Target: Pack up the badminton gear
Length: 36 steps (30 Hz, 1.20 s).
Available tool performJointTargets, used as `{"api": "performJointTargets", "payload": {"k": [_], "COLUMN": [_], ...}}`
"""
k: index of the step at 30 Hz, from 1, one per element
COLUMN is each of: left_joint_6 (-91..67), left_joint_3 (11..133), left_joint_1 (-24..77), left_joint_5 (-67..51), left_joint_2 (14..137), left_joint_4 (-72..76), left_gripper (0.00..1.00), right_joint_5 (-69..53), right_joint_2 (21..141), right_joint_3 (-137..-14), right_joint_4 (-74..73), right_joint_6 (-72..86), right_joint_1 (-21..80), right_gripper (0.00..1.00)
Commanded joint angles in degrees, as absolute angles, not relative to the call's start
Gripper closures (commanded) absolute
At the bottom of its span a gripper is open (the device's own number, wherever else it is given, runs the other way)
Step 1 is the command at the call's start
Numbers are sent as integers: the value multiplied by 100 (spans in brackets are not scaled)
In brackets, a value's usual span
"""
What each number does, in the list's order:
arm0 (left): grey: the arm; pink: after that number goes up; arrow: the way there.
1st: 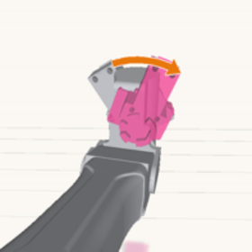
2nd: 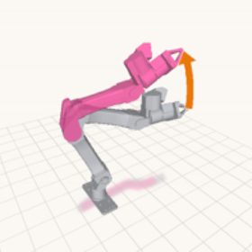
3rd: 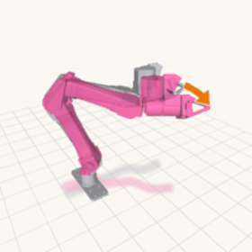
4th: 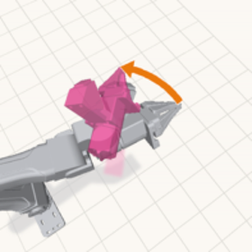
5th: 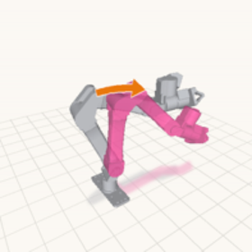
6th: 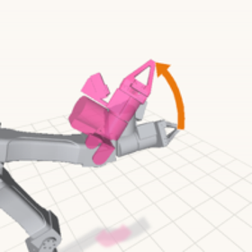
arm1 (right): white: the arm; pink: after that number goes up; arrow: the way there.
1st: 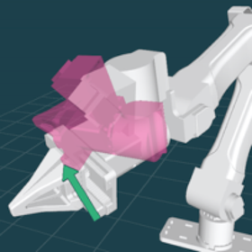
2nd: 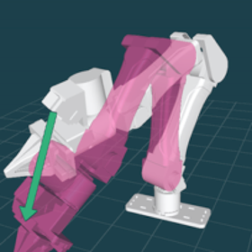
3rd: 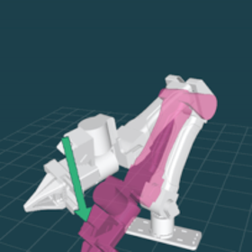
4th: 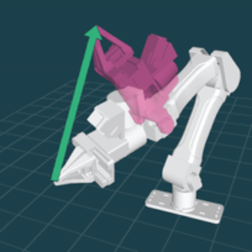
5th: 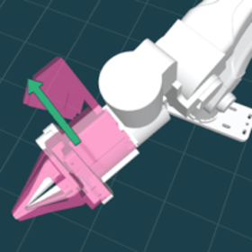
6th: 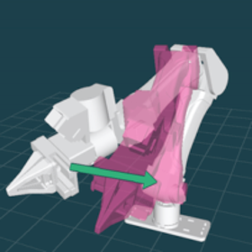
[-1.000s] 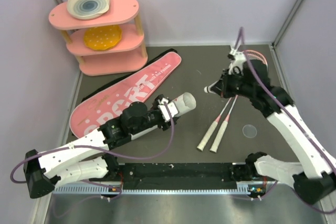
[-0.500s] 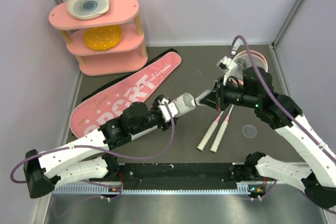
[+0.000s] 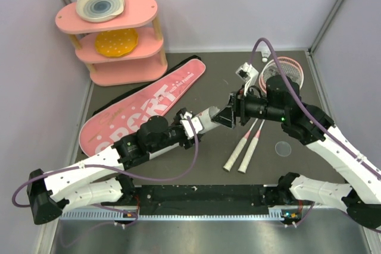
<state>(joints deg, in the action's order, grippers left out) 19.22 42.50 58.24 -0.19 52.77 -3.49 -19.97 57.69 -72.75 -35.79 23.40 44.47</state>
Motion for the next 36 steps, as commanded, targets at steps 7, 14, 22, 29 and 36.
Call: {"api": "performJointTargets", "payload": {"k": [7,14,22,29,36], "left_joint_6": [1881,1881,1907,1907,1872], "left_joint_3": [4412,4412,4412,4403,4412], "left_joint_1": [5880,5897,5906,5915,5924], "left_joint_5": [-132,-79,121,176,114], "left_joint_2": [5151,5133,5089,5019,4983], "left_joint_4": [35,35,44,44,44], "left_gripper": [83,83,83,83,83], "right_joint_5": [-2144,-1786,146,1318,1440], "right_joint_2": [5915,5969,5353,5826,7740], "right_joint_3": [-7295,-7031,-7084,-7172,-7751], "right_joint_4": [-2831,-2434,-2399,-2215,-1635], "right_joint_6": [2741,3015,2953,2681,2593], "right_joint_1": [4491,4491,4158,2472,1178], "right_gripper": [47,53,31,24,24]}}
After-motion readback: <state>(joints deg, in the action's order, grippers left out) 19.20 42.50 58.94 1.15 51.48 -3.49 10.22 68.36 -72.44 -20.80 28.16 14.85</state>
